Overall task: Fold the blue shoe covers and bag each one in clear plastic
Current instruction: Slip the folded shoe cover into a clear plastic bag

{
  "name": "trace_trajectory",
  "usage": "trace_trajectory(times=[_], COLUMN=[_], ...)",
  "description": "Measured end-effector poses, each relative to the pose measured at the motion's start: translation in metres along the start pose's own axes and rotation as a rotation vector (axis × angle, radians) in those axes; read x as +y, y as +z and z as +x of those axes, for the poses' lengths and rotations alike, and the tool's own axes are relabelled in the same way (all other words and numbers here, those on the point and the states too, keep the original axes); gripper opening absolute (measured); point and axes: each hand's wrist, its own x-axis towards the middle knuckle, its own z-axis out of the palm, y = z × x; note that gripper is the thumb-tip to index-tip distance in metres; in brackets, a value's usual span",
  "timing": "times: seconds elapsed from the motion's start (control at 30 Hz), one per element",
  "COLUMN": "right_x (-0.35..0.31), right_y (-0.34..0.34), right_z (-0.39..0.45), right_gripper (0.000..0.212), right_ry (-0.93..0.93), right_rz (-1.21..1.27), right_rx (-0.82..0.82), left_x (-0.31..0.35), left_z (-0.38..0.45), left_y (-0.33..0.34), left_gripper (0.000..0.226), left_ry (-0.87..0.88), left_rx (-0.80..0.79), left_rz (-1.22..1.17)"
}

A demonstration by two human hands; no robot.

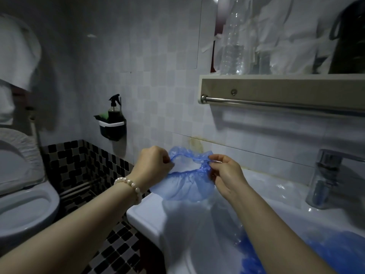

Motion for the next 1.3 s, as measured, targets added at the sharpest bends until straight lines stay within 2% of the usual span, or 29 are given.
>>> trace_trajectory(times=[0.23,0.3,0.4,0.53,0.63,0.73,0.8,0.87,0.93,1.0,1.03,1.07,1.1,1.17,1.2,1.23,1.27,1.3], right_x=[-0.005,0.0,0.015,0.027,0.027,0.024,0.022,0.016,0.002,-0.017,-0.028,-0.041,-0.051,-0.067,-0.069,-0.067,-0.057,-0.047], right_y=[-0.005,-0.001,0.004,0.004,-0.007,-0.026,-0.035,-0.034,-0.026,-0.01,-0.003,0.004,0.009,0.014,0.013,0.011,0.007,0.001], right_z=[-0.003,-0.005,-0.004,0.0,0.008,0.016,0.018,0.017,0.018,0.022,0.024,0.026,0.029,0.018,0.013,0.006,0.006,0.011], right_gripper=[0.014,0.018,0.033,0.037,0.038,0.028,0.024,0.023,0.028,0.029,0.025,0.021,0.019,0.017,0.013,0.01,0.009,0.009], right_ry=[0.044,0.017,-0.126,-0.359,-0.478,-0.555,-0.538,-0.438,-0.267,-0.18,-0.231,-0.362,-0.6,-1.239,-1.459,-1.546,-1.565,-1.497], right_rz=[-0.123,-0.225,-0.449,-0.729,-0.943,-1.154,-1.476,-1.799,-1.95,-1.97,-1.906,-1.792,-1.614,-1.055,-0.814,-0.725,-0.777,-0.955], right_rx=[-0.203,-0.235,-0.16,-0.04,0.033,0.132,0.193,0.21,0.17,0.09,0.08,0.105,0.17,0.352,0.397,0.429,0.466,0.411], left_x=[-0.012,-0.012,-0.009,-0.009,-0.023,-0.042,-0.05,-0.051,-0.043,-0.031,-0.025,-0.02,-0.016,-0.012,-0.014,-0.022,-0.032,-0.048], left_z=[-0.001,-0.002,-0.007,-0.01,-0.006,-0.001,0.0,0.0,0.002,0.01,0.018,0.025,0.031,0.036,0.036,0.036,0.035,0.033], left_y=[-0.003,-0.003,0.0,0.004,0.0,-0.006,-0.009,-0.012,-0.016,-0.024,-0.03,-0.037,-0.045,-0.062,-0.067,-0.064,-0.055,-0.042], left_gripper=[0.011,0.009,0.009,0.01,0.008,0.012,0.009,0.007,0.004,0.001,0.002,0.003,0.004,0.005,0.006,0.007,0.009,0.012], left_ry=[-0.098,-0.121,-0.144,-0.153,-0.138,-0.141,-0.145,-0.15,-0.175,-0.172,-0.137,-0.066,0.055,0.423,0.566,0.654,0.709,0.738], left_rx=[-0.034,-0.024,-0.047,-0.06,-0.053,-0.075,-0.067,-0.179,-0.364,-0.399,-0.308,-0.136,0.131,0.728,0.887,0.909,0.833,0.656], left_rz=[-0.084,-0.145,-0.221,-0.197,-0.04,0.084,0.154,0.238,0.261,0.2,0.147,0.086,0.014,-0.065,-0.063,-0.029,0.05,0.178])
